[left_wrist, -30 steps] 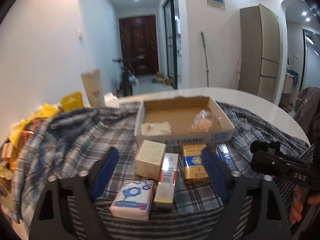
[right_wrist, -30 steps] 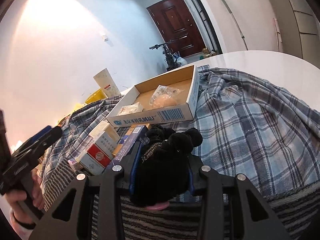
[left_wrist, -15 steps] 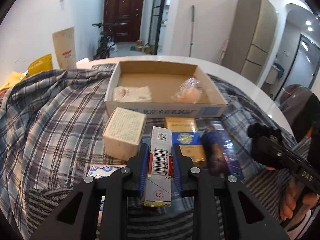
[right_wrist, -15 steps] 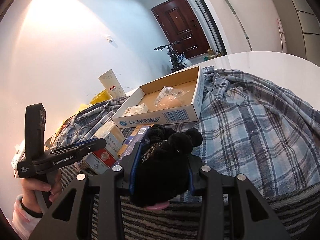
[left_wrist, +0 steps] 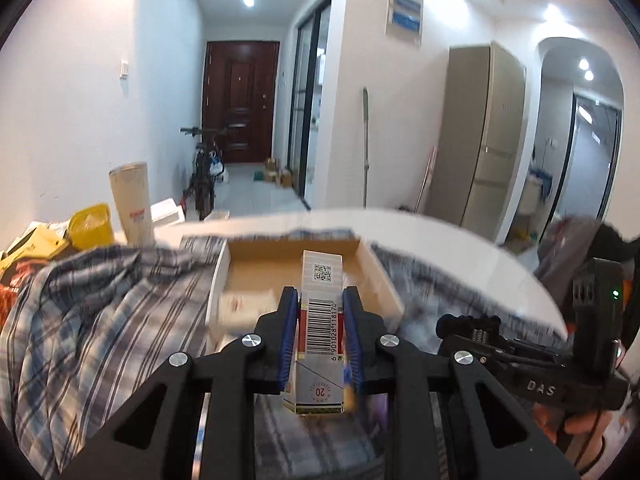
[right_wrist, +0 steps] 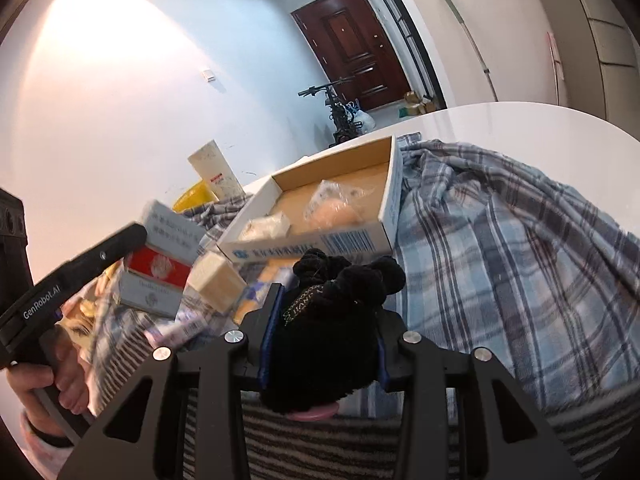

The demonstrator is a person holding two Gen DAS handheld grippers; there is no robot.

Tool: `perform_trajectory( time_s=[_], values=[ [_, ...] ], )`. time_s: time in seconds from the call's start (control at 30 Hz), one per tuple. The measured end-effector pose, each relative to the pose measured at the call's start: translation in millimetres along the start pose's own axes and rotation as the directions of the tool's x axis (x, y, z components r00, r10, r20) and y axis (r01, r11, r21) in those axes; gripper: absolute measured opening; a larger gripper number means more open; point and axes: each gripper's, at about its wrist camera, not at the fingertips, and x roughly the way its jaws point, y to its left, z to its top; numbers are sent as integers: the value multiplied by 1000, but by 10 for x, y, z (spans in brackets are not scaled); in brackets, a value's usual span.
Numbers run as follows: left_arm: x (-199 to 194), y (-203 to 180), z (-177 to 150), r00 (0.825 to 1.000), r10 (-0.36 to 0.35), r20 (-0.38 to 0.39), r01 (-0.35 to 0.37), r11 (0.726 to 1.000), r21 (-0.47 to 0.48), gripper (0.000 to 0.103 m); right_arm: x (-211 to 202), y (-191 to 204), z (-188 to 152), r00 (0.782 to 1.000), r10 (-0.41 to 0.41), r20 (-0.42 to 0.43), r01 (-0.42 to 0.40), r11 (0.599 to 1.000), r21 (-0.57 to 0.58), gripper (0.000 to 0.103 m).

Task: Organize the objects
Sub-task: 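Place the white box into the cardboard box with the left tool while the right tool carries the toy over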

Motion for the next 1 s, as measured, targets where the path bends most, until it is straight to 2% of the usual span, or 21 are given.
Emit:
perform_trajectory(
  time_s=[0.1,0.17,0.3,0.47,0.53,0.6,0.67,0.73,0.77,0.83,1.0],
  values=[
    [73,12,302,999,-17,41,19,999,-28,25,-124,105,285,999,-10,47,12,999,-36,37],
    [113,41,468,997,-21,68,24,998,-49,25,-246,225,536,994,-18,111,27,996,-86,37],
    [203,89,801,992,-13,126,22,997,-76,25,-360,513,1032,966,-90,244,140,971,-195,37],
    [520,223,1051,991,-30,132,48,989,-138,25,-118,658,1583,936,-151,319,220,956,-194,37],
    [665,273,1058,990,-8,141,30,987,-156,25,75,645,1711,923,-193,333,264,947,-183,37],
    [833,288,1054,992,8,128,11,990,-142,25,354,593,1799,918,-235,320,302,936,-181,37],
    [1047,338,1019,996,15,87,-3,990,-140,25,665,529,1858,923,-267,275,324,927,-189,37],
    [1300,442,987,1000,-10,25,14,985,-172,25,934,462,1894,933,-280,225,326,924,-199,37],
    [1434,519,958,999,-48,-11,45,977,-209,25,1055,422,1901,934,-292,204,331,923,-194,37],
    [1678,675,893,984,-168,-55,146,947,-286,25,1225,334,1869,939,-296,177,327,928,-179,37],
    [2154,1017,696,960,-249,-132,178,899,-399,25,1447,151,1686,936,-325,136,348,915,-205,37]
  ],
)
